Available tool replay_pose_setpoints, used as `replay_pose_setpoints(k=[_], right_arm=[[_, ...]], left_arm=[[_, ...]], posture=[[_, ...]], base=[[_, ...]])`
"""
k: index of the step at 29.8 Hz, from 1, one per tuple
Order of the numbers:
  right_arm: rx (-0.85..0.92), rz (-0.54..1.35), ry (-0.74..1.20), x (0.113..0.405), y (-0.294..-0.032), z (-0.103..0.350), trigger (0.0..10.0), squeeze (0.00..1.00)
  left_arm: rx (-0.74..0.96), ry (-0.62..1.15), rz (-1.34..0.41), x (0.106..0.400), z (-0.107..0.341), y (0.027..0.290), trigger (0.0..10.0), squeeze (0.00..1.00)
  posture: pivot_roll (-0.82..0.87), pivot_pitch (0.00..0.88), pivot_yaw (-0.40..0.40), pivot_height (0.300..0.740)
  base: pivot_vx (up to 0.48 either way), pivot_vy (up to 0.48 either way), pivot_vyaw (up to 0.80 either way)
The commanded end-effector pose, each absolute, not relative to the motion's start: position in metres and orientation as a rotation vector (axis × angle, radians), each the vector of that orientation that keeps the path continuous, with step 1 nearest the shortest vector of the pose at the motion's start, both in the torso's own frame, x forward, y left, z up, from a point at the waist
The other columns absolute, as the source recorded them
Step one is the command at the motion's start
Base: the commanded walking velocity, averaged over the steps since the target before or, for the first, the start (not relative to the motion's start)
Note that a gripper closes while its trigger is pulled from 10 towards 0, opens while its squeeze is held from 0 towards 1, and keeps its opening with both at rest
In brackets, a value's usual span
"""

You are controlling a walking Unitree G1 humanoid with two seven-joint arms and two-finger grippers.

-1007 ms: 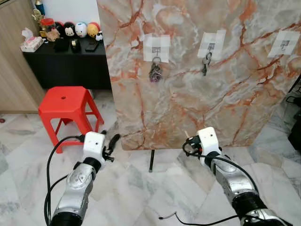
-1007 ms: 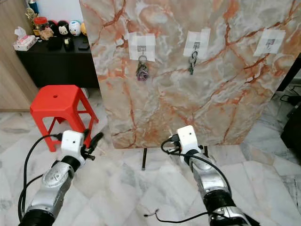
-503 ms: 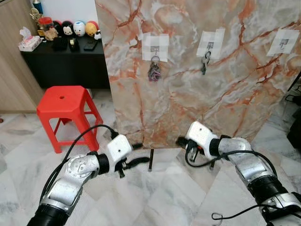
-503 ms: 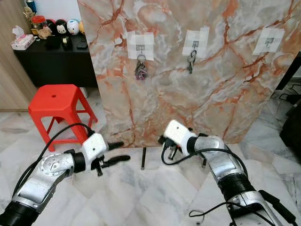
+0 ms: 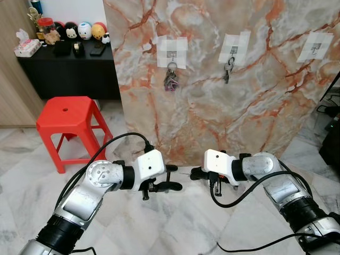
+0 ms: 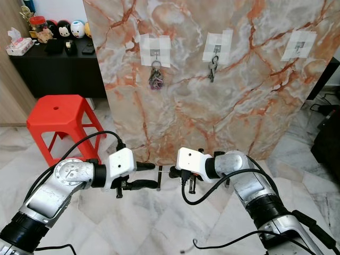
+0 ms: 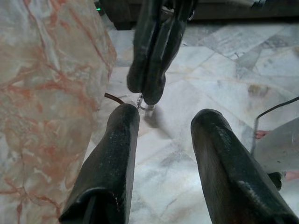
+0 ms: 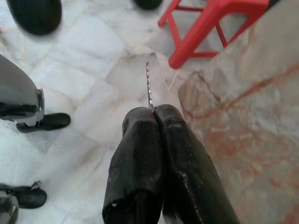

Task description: Hang keys on a hook

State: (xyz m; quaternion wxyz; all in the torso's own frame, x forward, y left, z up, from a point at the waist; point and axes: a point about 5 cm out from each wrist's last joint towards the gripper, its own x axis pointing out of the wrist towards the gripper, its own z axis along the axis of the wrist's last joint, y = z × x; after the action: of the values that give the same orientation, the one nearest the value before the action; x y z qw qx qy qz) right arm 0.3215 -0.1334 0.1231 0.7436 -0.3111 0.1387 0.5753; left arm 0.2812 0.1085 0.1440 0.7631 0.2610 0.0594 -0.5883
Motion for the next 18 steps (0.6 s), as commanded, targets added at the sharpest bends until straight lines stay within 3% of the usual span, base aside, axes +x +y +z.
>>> replay_pose_setpoints(k=[1, 18], right_arm=[[-0.695, 1.287, 0.273, 0.32, -0.13, 0.129, 10.0, 0.0], [-0.75, 1.382, 0.256, 0.308, -0.119, 0.13, 10.0, 0.0]], left_arm=[[0.594, 0.126, -1.298, 0.281, 0.146, 0.103, 10.0, 0.0], [0.6, 0.148, -1.252, 0.289, 0.145, 0.098, 10.0, 0.0]], posture=[[0.13, 0.07, -0.083, 0.74], [0.13, 0.059, -0.083, 0.74]], base=[[0.0, 0.0, 0.0], [0.0, 0.0, 0.0]])
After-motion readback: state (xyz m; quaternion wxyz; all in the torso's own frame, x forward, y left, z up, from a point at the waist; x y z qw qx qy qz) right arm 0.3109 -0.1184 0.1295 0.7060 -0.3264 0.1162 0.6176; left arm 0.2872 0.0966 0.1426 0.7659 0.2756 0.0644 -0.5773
